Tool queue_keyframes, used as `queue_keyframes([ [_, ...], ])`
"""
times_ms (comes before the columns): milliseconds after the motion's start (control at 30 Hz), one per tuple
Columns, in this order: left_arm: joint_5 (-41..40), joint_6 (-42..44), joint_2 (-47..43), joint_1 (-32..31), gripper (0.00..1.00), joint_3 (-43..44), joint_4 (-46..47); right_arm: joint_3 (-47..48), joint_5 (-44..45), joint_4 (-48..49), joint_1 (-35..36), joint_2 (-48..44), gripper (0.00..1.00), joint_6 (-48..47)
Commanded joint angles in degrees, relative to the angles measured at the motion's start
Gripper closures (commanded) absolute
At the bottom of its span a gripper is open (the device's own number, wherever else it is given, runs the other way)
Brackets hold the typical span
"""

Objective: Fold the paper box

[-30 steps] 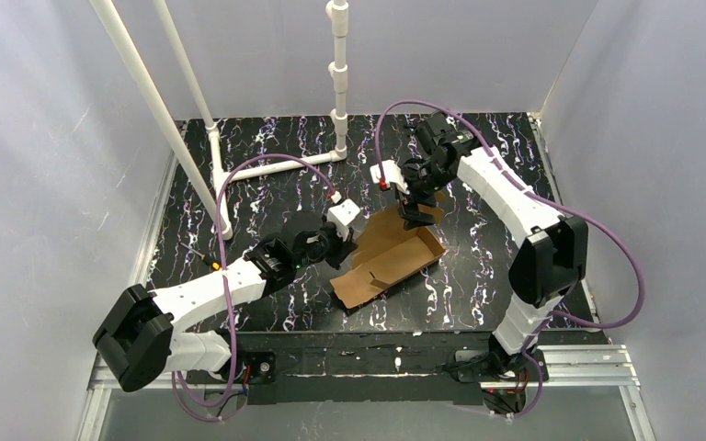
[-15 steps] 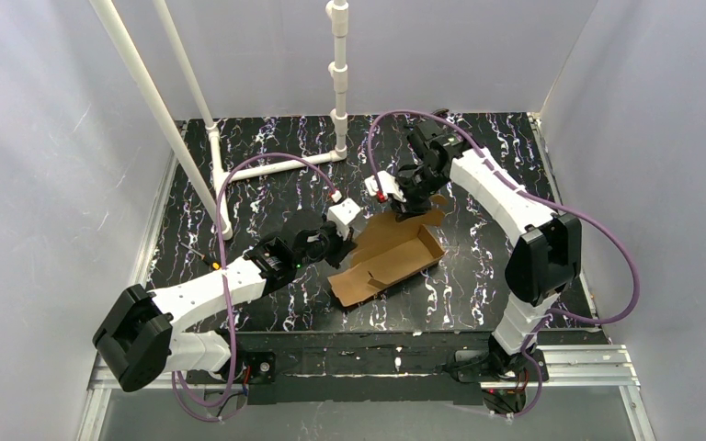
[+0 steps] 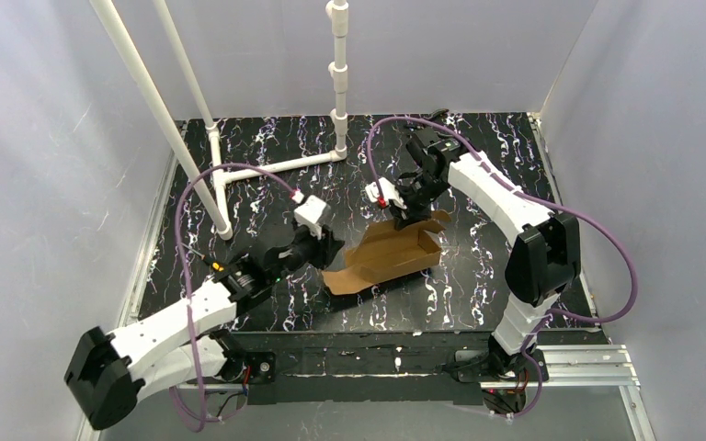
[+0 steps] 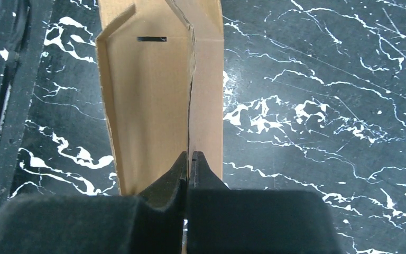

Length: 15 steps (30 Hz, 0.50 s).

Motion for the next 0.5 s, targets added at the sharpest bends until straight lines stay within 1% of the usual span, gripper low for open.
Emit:
queue_keyframes([
  [0, -5.1, -6.2, -9.0, 0.6, 0.62, -3.8, -2.3, -0.6, -2.2, -2.9, 0.0, -2.8, 0.99, 1.3],
  [67, -5.6, -9.3, -13.7, 0.7, 0.50, -6.0, -4.2, -1.7, -1.9, -2.0, 0.0, -3.6, 0.99, 2.6],
  [133, -6.2, -13.4, -18.2, 1.0, 0.34, -7.7, -7.1, -2.7, -1.5, -1.3, 0.0, -4.5, 0.99, 4.2],
  [167, -6.6, -15.7, -21.0, 1.1, 0.23, -8.3, -9.0, -3.2, -1.3, -1.4, 0.0, -4.7, 0.99, 4.6],
  [233, -6.3, -20.3, -24.3, 1.3, 0.05, -9.0, -13.6, -3.6, -1.3, -1.4, 0.0, -4.9, 0.99, 5.8],
  [267, -6.0, -23.2, -25.6, 1.4, 0.02, -9.3, -15.9, -3.8, -1.4, -1.6, 0.0, -5.0, 0.99, 6.3],
  [400, -7.1, -30.7, -29.6, 1.5, 0.02, -10.1, -24.5, -5.1, -2.1, -1.1, 0.0, -5.9, 0.99, 7.6],
  [467, -7.4, -33.6, -30.4, 1.5, 0.11, -12.4, -25.2, -5.5, -1.8, -0.7, 0.0, -6.4, 0.99, 8.4],
])
